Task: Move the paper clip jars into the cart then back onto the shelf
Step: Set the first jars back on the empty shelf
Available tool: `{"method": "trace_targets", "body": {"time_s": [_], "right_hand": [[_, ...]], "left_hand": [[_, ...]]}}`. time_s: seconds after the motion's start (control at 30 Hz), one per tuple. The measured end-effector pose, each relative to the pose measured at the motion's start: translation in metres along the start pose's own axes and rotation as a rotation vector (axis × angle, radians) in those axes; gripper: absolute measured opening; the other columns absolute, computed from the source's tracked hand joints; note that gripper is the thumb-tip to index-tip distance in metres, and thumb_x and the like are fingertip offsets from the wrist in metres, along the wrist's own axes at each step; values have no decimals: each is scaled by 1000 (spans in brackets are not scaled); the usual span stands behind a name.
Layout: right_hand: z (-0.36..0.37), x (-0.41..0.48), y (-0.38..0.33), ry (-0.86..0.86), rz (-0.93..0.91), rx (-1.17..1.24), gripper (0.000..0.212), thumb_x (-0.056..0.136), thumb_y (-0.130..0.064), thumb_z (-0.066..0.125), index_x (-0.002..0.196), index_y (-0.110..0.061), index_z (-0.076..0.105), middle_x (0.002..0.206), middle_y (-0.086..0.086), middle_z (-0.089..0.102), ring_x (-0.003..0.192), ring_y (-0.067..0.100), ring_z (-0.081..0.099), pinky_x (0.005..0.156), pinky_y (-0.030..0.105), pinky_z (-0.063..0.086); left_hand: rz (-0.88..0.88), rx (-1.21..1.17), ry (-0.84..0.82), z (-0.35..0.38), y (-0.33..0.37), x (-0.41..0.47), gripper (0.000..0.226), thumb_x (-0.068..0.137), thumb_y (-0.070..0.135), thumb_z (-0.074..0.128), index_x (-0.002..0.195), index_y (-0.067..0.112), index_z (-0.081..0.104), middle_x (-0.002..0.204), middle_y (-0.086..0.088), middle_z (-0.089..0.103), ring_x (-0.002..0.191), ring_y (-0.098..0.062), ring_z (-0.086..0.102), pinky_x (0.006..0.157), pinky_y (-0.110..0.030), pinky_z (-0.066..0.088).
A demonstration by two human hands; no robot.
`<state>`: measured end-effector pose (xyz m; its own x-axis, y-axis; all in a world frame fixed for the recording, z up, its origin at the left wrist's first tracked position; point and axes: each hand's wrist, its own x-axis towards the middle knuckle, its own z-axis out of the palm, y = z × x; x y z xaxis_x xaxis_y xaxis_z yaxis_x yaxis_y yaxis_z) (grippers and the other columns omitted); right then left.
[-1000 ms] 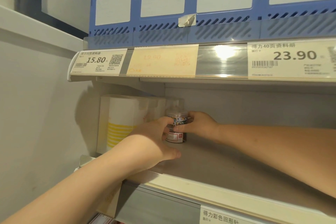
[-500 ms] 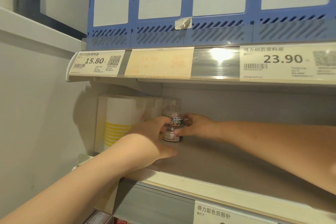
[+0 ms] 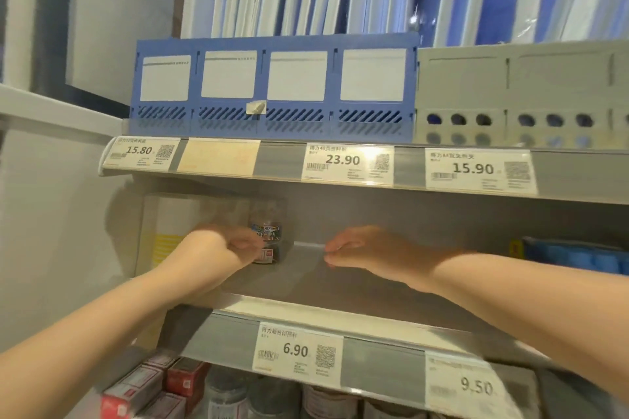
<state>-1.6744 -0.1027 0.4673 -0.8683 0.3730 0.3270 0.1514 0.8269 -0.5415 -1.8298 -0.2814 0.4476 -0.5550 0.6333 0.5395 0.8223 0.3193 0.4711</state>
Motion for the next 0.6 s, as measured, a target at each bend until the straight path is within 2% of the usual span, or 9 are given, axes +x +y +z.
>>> {"method": "trace_targets", "body": {"time_s": [0.07,0.13,0.23,0.27,0.33,0.43,0.6], "right_hand": [[-8,-23,-3,4,-19,-12,4,87,-35,62,89,-35,66,98,-18,65,93,2,58,67,10,39],[-13,-44,-5,16,-28,-13,3,85,-34,64,86,-36,67,92,-16,67,88,6,61,65,9,44],[-21,-82,-12,98,-62,15,4,86,-27,63,86,-29,67,84,-10,70,88,11,65,74,11,46],[-23,-97,-15,136,-72,70,6,86,-22,63,84,-26,67,81,-9,71,89,10,66,78,12,46],[-25,-132,-23,223,-80,122,11,86,-18,62,81,-26,68,79,-6,73,90,10,66,88,23,46],[-25,-188,-36,318,-84,121,12,86,-18,62,79,-27,67,76,-5,72,85,9,67,89,31,48],[-14,-296,-54,446,-29,1,9,86,-18,62,83,-23,68,80,-7,70,85,10,65,84,31,50]], "left_hand": [[26,64,30,-1,15,-12,13,87,29,59,92,24,70,91,10,69,87,-4,61,75,-13,45],[116,64,56,0,37,-30,15,88,25,58,94,22,72,90,13,68,81,4,58,69,-3,40],[218,31,55,2,70,-63,15,88,25,59,95,24,72,88,19,66,80,11,56,70,3,36],[236,18,46,2,79,-73,15,88,25,59,95,23,72,87,20,65,80,9,57,71,1,37],[255,-13,13,3,99,-95,15,88,24,58,93,23,72,82,18,65,81,3,59,75,-10,43],[318,-74,-26,6,130,-134,16,88,25,58,93,22,72,81,14,67,83,-3,62,78,-20,47],[509,-176,-82,11,181,-216,17,89,27,56,97,26,71,86,18,66,82,4,59,77,-15,45]]}}
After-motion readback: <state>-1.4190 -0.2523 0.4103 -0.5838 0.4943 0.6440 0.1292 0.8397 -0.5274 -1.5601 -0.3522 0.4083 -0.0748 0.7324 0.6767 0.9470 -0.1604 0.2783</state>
